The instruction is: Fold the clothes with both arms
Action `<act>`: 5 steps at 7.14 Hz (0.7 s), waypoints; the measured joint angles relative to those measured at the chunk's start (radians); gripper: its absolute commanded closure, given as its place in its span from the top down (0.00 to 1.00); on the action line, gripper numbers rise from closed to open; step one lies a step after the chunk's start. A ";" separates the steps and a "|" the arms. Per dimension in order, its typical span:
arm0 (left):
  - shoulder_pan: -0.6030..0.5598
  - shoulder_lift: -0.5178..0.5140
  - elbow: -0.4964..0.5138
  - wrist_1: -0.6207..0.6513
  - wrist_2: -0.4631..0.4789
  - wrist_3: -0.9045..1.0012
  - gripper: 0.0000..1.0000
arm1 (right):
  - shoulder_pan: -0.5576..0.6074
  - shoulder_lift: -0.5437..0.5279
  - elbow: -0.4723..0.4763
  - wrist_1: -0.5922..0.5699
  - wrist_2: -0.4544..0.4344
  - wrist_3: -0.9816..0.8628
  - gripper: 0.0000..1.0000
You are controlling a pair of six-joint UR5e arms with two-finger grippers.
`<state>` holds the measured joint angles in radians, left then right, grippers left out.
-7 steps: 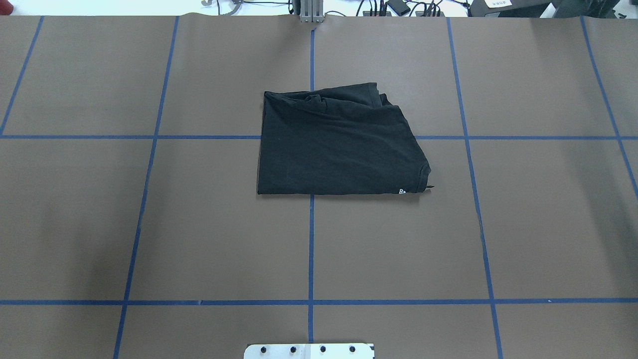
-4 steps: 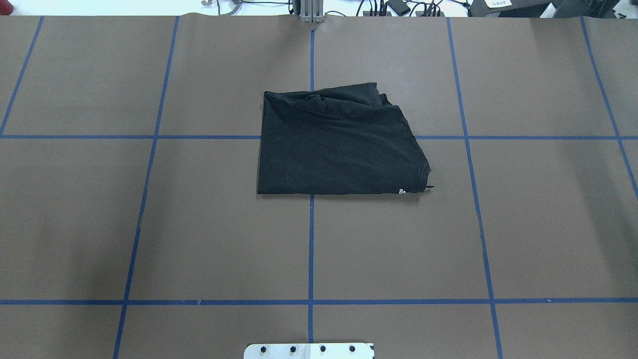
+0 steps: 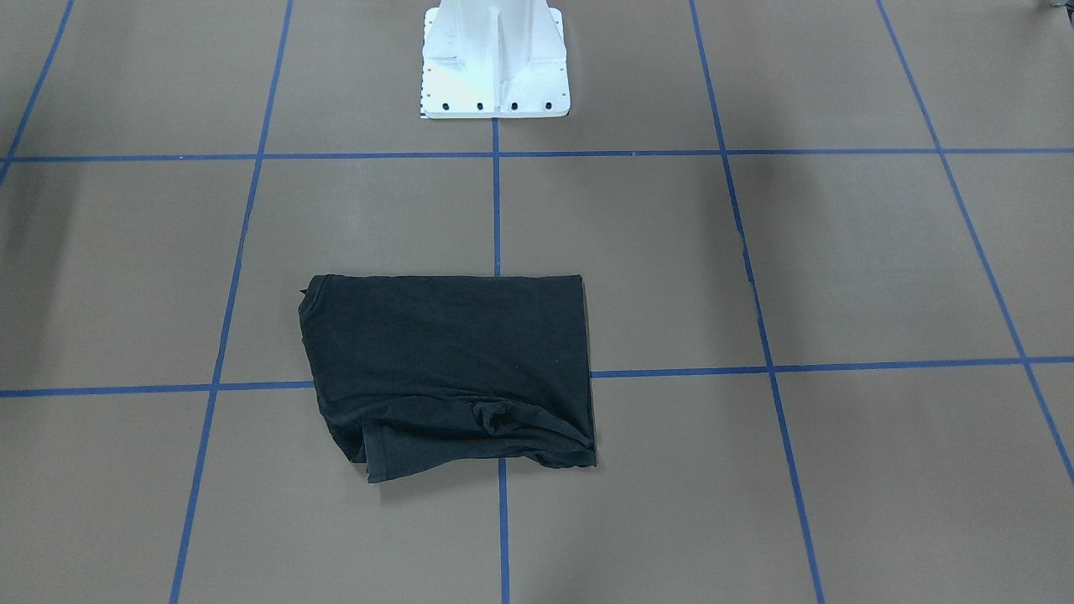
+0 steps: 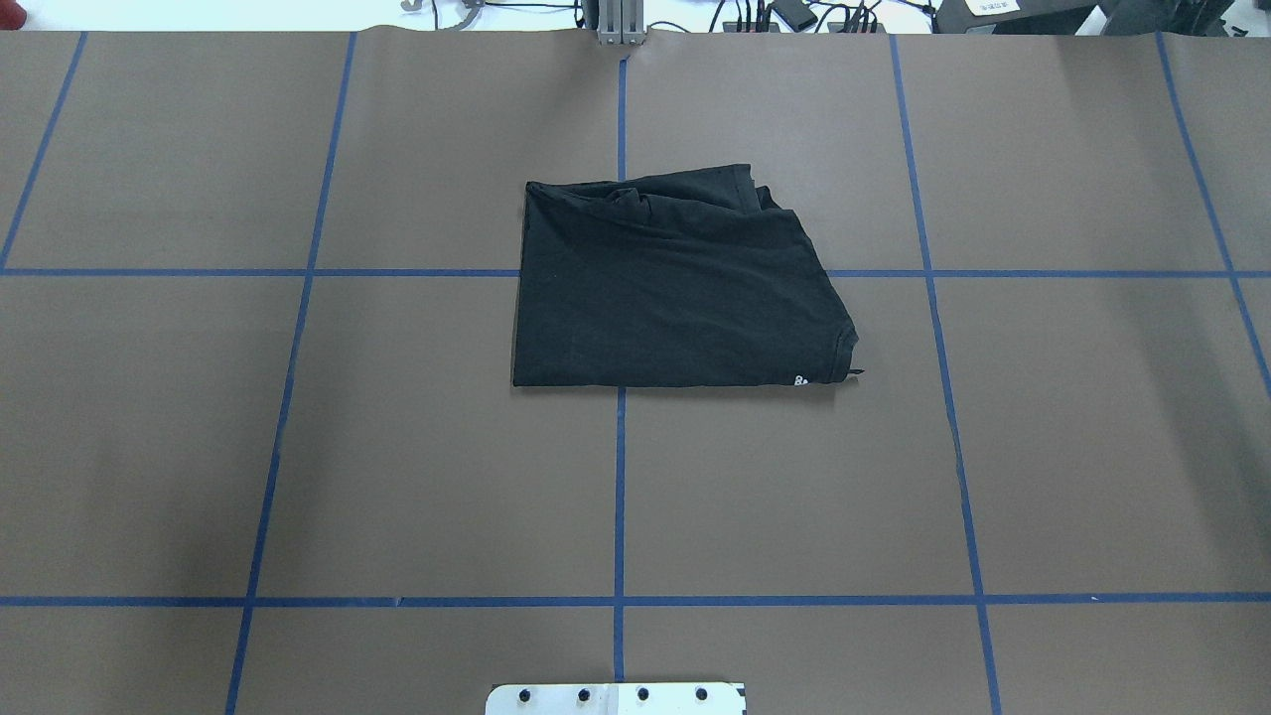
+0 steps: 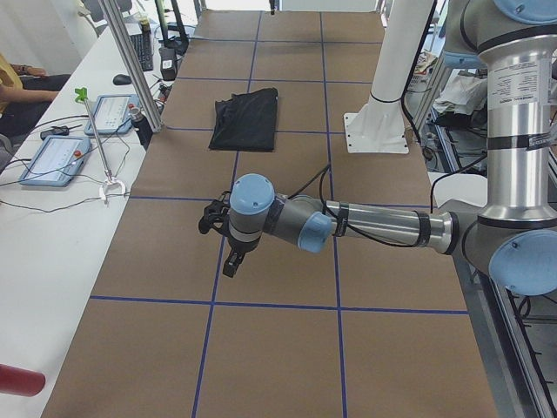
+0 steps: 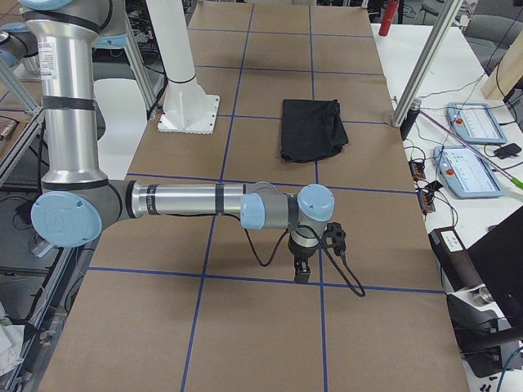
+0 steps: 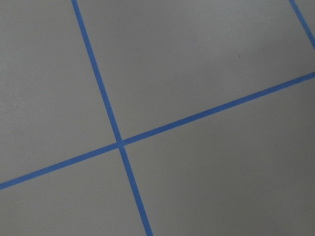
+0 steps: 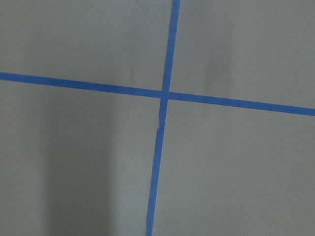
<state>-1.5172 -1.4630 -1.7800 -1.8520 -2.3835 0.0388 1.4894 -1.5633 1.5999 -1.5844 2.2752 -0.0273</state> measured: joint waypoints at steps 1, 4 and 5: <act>-0.001 0.002 -0.008 0.000 0.001 0.001 1.00 | 0.000 -0.001 0.000 0.000 0.001 0.001 1.00; -0.005 0.004 -0.025 0.000 -0.002 0.001 1.00 | 0.001 -0.025 0.005 0.010 0.003 0.002 1.00; -0.006 0.004 -0.024 0.001 -0.003 0.001 1.00 | 0.002 -0.027 0.012 0.011 0.011 0.006 1.00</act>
<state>-1.5228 -1.4589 -1.8040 -1.8510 -2.3868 0.0402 1.4910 -1.5902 1.6123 -1.5730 2.2860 -0.0217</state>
